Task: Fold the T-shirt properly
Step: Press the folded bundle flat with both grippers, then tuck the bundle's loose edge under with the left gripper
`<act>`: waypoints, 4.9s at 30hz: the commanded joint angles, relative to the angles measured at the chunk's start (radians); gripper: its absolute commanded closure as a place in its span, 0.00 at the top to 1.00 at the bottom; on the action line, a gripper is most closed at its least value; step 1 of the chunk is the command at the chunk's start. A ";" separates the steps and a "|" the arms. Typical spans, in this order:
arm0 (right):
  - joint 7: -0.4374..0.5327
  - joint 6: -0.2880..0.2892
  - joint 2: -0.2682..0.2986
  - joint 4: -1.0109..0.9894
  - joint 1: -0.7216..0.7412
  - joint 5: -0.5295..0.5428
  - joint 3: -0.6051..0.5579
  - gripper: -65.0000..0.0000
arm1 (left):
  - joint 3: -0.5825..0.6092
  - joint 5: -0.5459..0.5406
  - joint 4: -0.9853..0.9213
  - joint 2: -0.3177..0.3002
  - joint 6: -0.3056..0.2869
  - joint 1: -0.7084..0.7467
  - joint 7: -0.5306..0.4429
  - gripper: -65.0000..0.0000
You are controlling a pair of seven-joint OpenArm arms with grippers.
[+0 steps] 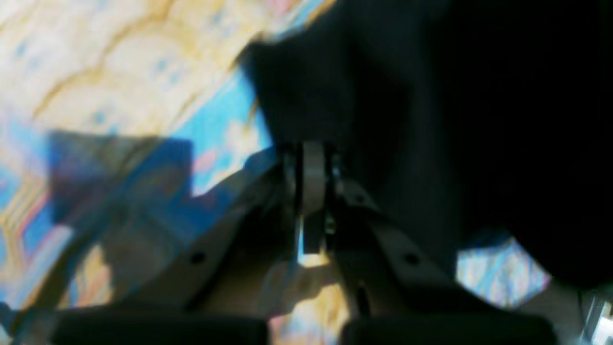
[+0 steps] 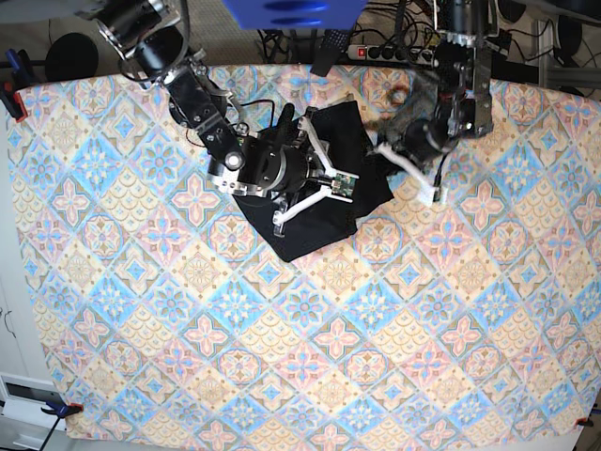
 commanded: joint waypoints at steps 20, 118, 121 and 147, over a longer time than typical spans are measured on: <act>0.039 -0.004 -0.007 0.081 -0.012 0.007 0.010 0.56 | -0.114 -0.015 0.126 -0.015 -0.009 0.071 -0.012 0.00; 0.072 -0.004 0.057 0.077 -0.011 0.008 0.257 0.54 | -0.006 -0.498 -0.009 -0.125 -0.014 -0.045 0.068 0.00; 0.072 -0.004 0.057 0.074 -0.011 0.008 0.257 0.54 | 0.004 -0.456 -0.094 -0.119 -0.014 -0.079 0.068 0.00; 0.186 -0.004 0.053 -0.324 0.025 0.007 0.253 0.00 | -0.004 -0.280 -0.134 -0.039 -0.014 -0.096 0.070 0.36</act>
